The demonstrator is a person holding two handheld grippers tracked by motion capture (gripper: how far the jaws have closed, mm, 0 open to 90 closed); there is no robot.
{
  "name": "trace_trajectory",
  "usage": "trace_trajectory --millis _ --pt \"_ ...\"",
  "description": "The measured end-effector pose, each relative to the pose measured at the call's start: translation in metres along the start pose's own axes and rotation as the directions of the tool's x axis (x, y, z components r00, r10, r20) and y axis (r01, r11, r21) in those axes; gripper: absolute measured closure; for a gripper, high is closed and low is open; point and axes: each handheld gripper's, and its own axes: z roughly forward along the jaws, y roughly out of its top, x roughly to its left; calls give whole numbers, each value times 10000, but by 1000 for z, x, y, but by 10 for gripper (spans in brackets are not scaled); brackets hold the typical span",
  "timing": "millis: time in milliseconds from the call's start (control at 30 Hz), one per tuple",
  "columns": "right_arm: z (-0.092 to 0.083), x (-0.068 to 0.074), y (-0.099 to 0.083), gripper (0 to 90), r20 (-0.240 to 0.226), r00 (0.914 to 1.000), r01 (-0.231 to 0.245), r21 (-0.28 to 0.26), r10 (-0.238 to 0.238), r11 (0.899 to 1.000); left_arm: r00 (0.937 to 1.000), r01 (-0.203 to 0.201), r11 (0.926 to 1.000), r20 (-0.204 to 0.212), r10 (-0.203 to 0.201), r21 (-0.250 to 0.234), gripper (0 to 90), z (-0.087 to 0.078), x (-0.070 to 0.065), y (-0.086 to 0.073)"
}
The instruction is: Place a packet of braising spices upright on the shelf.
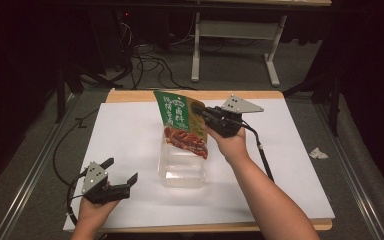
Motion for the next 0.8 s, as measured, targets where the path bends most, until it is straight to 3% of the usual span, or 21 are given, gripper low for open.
trace_trajectory --millis 467,800 --pt "5 3 -4 900 8 10000 -2 193 2 9998 10000 3 10000 -3 -3 -65 47 -1 0 0" --pt "4 -1 -19 900 111 9998 -141 431 136 9990 10000 14 10000 -18 -14 -85 47 0 1 0"
